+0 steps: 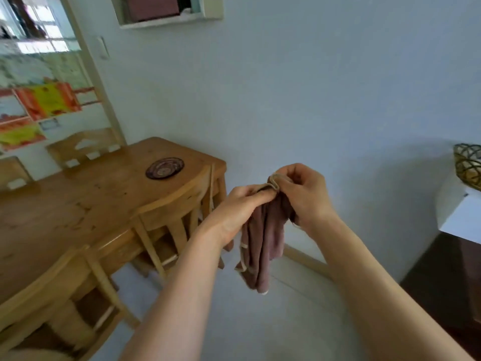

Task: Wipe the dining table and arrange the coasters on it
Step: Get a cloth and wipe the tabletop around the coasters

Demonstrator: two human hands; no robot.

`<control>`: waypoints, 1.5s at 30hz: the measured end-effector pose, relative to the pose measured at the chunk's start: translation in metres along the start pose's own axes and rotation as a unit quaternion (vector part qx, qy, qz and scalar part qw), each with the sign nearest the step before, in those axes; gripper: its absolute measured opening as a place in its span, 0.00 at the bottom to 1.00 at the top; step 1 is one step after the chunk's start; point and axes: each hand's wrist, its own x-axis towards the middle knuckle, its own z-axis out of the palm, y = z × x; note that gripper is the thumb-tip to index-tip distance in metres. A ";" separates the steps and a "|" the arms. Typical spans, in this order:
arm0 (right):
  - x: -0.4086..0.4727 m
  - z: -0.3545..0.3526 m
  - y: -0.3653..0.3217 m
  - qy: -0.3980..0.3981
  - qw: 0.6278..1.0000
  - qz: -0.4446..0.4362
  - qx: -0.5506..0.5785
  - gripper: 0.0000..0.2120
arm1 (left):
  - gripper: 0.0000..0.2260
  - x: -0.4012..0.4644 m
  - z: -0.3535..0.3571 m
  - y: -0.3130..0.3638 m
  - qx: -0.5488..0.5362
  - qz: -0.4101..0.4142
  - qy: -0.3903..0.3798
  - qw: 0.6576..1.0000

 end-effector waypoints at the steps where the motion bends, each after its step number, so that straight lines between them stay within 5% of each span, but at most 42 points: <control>1: -0.001 0.008 0.001 -0.005 1.000 0.003 0.015 0.04 | 0.06 -0.004 -0.008 0.002 0.005 0.012 0.028 1.000; 4: -0.006 0.024 0.014 -0.063 0.993 0.058 0.077 0.12 | 0.07 -0.004 -0.024 0.006 -0.063 0.034 0.114 0.991; 7: -0.011 0.032 0.036 -0.184 0.973 0.141 0.008 0.28 | 0.05 0.002 -0.036 0.011 -0.122 0.024 0.156 0.980; 10: -0.012 0.046 0.055 -0.276 0.950 0.148 -0.019 0.21 | 0.07 0.013 -0.049 0.009 -0.169 0.029 0.181 0.968; 16: 0.030 0.073 0.063 -0.163 0.968 0.139 0.133 0.14 | 0.11 0.040 -0.082 -0.020 -0.153 -0.068 0.234 0.958; 21: 0.091 0.091 0.066 -0.151 0.976 0.127 0.091 0.14 | 0.37 0.072 -0.089 -0.057 -0.175 -0.142 0.136 0.965; 25: 0.144 0.098 0.074 -0.225 0.969 0.100 0.019 0.07 | 0.24 0.119 -0.101 -0.062 -0.203 -0.089 0.203 0.954; 31: 0.231 0.099 0.089 -0.192 0.977 0.028 -0.089 0.07 | 0.09 0.172 -0.126 -0.048 -0.227 -0.032 0.321 0.919; 36: 0.288 0.112 0.104 -0.166 0.956 0.010 -0.242 0.18 | 0.09 0.204 -0.148 -0.036 -0.270 -0.026 0.423 0.864; 41: 0.330 0.130 0.107 -0.147 0.937 -0.018 -0.316 0.16 | 0.34 0.215 -0.192 -0.034 -0.191 -0.002 0.548 0.815; 45: 0.359 0.152 0.114 -0.145 0.941 -0.021 -0.304 0.15 | 0.18 0.218 -0.234 -0.032 -0.097 0.025 0.568 0.817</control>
